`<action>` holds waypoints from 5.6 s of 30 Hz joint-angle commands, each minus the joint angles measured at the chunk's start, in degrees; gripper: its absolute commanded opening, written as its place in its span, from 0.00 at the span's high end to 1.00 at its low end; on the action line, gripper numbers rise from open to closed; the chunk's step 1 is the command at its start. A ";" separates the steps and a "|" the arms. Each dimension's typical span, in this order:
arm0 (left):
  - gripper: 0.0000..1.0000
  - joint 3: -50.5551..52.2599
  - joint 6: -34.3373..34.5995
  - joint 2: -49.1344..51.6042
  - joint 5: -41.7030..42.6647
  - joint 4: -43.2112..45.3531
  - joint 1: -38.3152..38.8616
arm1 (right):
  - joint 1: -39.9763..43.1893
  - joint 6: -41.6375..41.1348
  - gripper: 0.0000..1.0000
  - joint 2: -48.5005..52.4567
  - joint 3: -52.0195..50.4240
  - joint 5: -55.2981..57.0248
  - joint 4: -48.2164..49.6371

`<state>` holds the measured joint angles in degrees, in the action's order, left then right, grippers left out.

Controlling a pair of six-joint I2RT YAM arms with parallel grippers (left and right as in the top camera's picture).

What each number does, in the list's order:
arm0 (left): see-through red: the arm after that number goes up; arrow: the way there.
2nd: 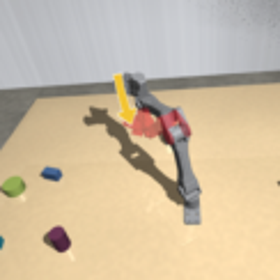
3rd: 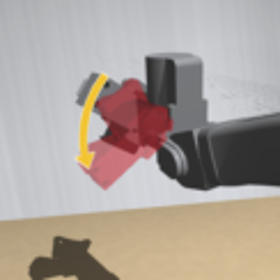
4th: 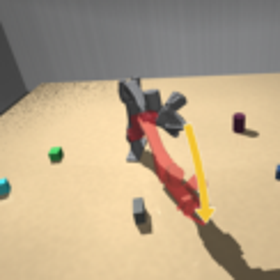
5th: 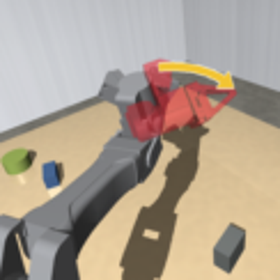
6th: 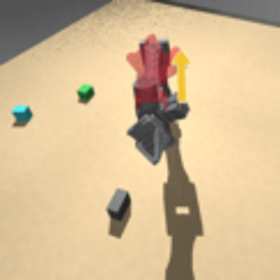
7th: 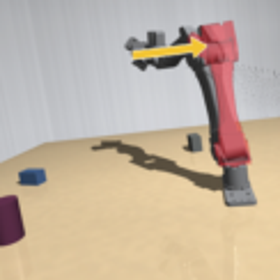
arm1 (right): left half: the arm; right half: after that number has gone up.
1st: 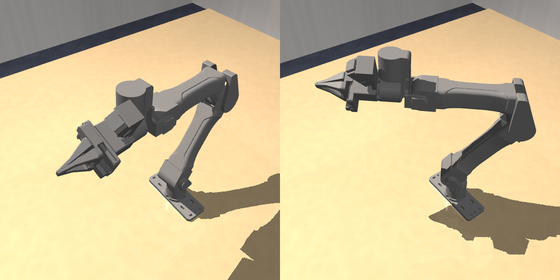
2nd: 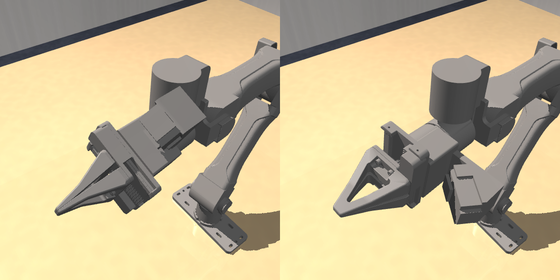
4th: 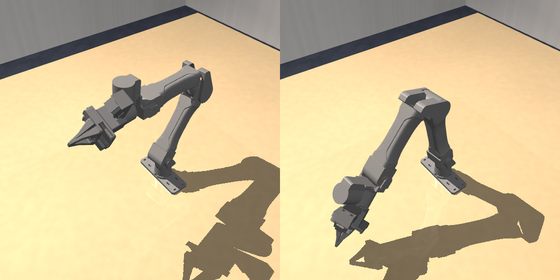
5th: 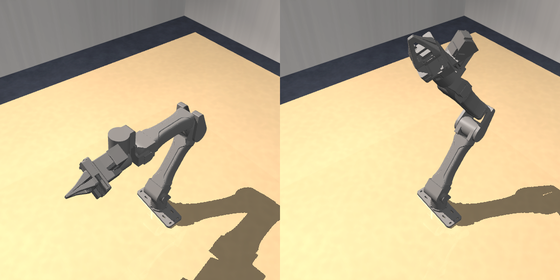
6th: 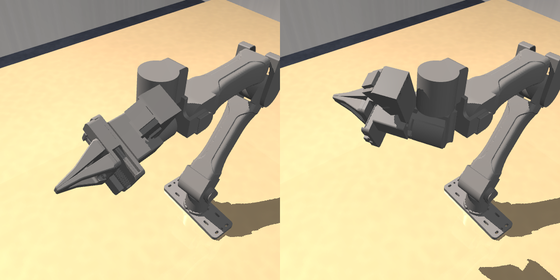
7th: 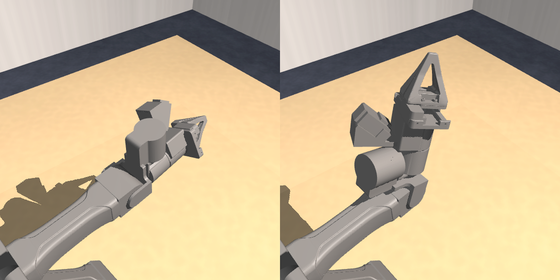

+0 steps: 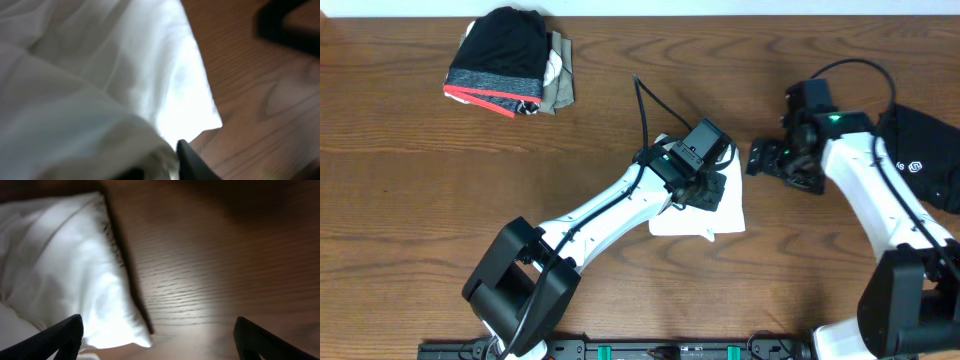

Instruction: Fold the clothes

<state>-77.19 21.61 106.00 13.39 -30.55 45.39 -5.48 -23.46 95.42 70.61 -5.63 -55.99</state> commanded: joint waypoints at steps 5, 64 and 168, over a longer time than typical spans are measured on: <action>0.72 -1.81 0.15 1.40 0.46 4.44 -0.04 | 0.98 2.75 0.06 -0.37 0.61 -0.66 -1.68; 0.02 -13.86 13.20 -32.96 -10.05 -51.30 -39.39 | -42.91 14.45 0.02 5.64 1.01 29.97 14.29; 0.02 -12.11 10.80 -32.96 -10.03 -50.40 -39.36 | -15.72 -12.28 0.73 4.96 -5.27 -5.55 1.11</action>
<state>-89.65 32.99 72.88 4.08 -80.79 6.37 -20.93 -35.03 100.82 65.71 -10.31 -54.87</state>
